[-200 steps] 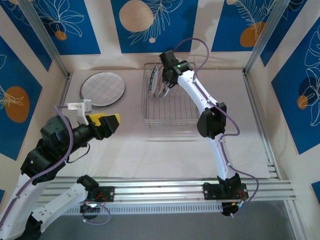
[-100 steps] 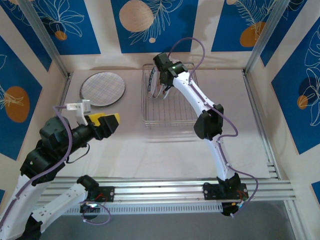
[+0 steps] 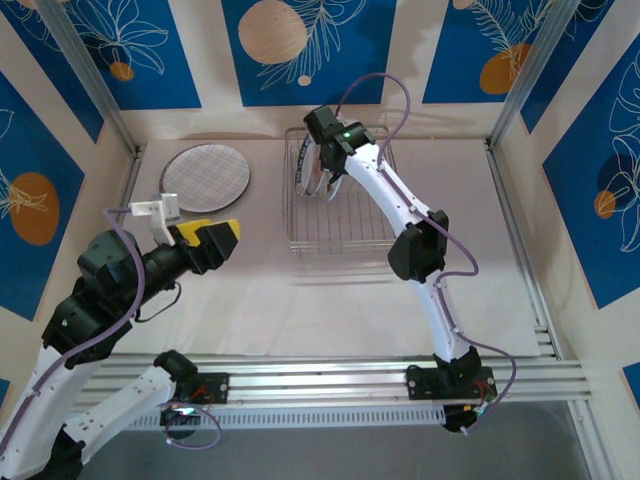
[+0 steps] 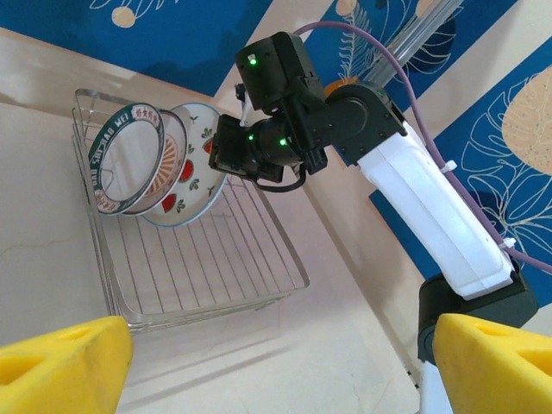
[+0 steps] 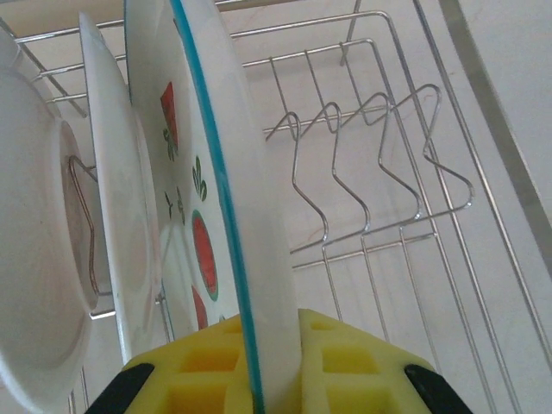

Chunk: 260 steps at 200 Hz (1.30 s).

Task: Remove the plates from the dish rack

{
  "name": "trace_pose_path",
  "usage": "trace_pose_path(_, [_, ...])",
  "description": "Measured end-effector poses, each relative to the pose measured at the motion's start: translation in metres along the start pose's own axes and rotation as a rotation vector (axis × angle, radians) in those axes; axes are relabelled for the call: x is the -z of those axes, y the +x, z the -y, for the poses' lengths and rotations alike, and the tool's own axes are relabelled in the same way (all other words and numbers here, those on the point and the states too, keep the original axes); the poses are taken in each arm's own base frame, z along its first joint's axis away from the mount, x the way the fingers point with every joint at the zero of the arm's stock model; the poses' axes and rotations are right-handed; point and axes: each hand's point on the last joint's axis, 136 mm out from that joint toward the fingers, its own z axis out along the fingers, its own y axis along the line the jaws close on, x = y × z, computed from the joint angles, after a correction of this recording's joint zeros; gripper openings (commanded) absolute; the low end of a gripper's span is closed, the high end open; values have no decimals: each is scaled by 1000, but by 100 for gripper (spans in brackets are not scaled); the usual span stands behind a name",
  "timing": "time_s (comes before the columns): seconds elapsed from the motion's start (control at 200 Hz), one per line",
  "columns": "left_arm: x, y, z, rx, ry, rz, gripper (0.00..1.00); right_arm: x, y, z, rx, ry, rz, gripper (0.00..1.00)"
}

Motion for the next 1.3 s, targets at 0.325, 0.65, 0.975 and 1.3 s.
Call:
trace_pose_path(0.325, [-5,-6,4,4,16,19,90,48,-21,25,-21,10,60,0])
trace_pose_path(0.65, [-9,-10,10,23,45,29,90,89,-38,58,-43,39,118,0])
trace_pose_path(0.975, [-27,-6,15,49,75,0,90,141,-50,100,-59,27,165,0])
trace_pose_path(1.3, [-72,15,15,144,116,-98,90,192,-45,158,-161,-93,144,0])
